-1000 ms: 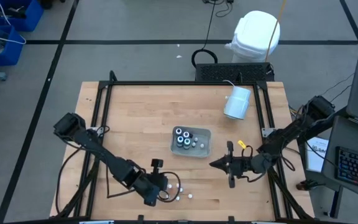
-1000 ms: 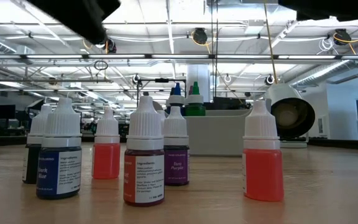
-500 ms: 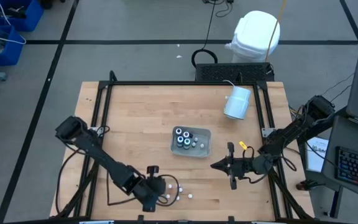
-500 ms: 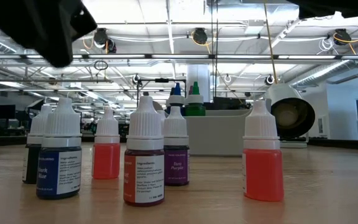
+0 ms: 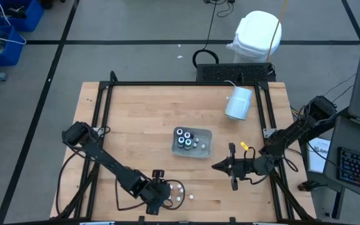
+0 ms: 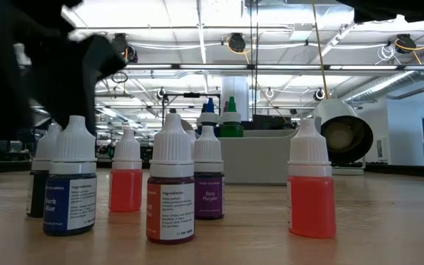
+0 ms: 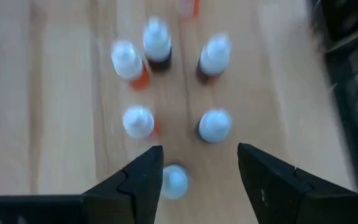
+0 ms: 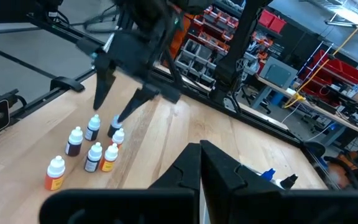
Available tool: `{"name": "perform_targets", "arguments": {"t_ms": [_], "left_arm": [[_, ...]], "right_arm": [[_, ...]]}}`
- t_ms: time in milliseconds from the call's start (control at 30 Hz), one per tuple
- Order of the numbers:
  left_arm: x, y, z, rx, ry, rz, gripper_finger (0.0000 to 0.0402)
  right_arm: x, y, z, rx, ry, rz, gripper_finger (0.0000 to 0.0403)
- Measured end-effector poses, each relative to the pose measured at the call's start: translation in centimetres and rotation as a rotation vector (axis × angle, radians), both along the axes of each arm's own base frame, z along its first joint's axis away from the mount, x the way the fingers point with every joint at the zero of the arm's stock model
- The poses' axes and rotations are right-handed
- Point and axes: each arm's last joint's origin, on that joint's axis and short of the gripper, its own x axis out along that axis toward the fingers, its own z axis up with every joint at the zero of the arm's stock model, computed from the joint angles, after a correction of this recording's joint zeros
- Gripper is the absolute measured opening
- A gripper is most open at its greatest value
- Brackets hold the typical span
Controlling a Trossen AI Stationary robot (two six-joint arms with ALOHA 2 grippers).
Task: Pick & Place food coloring
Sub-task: Put the small dark blue bottle into the gray bin
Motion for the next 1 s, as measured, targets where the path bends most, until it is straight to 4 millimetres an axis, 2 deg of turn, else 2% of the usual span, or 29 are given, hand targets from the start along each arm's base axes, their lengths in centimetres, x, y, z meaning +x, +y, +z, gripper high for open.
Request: {"name": "perform_targets", "arguments": {"t_ms": [133,433,667,1000], "left_arm": [[0.3,0.1,-0.9,-0.009,0.034,-0.021,0.0212],[0.0,0.6,-0.1,0.001,0.048,-0.028,0.0212],[-0.3,1.4,1.3,-0.022,0.058,-0.011,0.0212],[-0.7,1.0,0.9,-0.004,0.096,-0.061,0.0212]], "right_arm": [[0.0,0.0,-0.1,-0.005,0.007,0.0,0.0],[0.0,0.0,-0.1,-0.004,0.005,0.0,0.0],[0.0,0.0,-0.1,-0.005,0.005,0.0,0.0],[0.0,0.0,-0.1,-0.009,0.01,0.0,0.0]]}}
